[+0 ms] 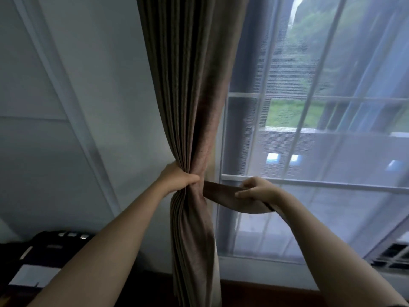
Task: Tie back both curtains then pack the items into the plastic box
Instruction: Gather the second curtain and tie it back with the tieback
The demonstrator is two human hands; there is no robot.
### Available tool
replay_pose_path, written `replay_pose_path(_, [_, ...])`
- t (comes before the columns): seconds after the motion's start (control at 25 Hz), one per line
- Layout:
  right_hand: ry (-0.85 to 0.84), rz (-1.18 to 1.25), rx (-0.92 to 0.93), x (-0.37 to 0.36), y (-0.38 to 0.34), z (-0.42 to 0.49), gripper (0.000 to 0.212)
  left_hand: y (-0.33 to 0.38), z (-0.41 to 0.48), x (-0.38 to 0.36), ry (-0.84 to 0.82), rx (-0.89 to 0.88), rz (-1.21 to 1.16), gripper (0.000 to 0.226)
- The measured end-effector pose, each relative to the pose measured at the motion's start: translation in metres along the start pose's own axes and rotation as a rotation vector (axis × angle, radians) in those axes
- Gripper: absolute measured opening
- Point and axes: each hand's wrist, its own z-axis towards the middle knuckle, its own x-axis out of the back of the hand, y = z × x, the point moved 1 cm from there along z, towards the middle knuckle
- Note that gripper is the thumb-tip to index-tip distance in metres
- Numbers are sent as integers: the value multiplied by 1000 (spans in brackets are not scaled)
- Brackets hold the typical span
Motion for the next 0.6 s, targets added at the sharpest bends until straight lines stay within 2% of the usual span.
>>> replay_pose_path(0.08, [80, -120, 52, -3, -17, -15, 26, 10, 0, -15, 33, -2, -6, 68])
replay_pose_path(0.2, [295, -178, 125, -39, -38, -36, 36, 30, -2, -35, 56, -1, 0, 44])
replay_pose_path(0.28, [426, -11, 127, -70, -42, -46, 31, 41, -4, -44, 26, 11, 13, 44])
replay_pose_path(0.36, [565, 208, 101, -94, -41, -49, 17, 47, -3, -46, -28, 11, 36, 55])
replay_pose_path(0.44, [609, 487, 81, -111, -41, -44, 5, 50, -1, -40, -93, 14, 55, 64])
replay_pose_path(0.52, [567, 856, 81, -125, -44, -36, 19, 54, -1, -32, -212, 26, 28, 54])
replay_pose_path(0.6, [584, 1031, 86, -128, -44, -34, 16, 62, -3, -25, -366, 35, -24, 29])
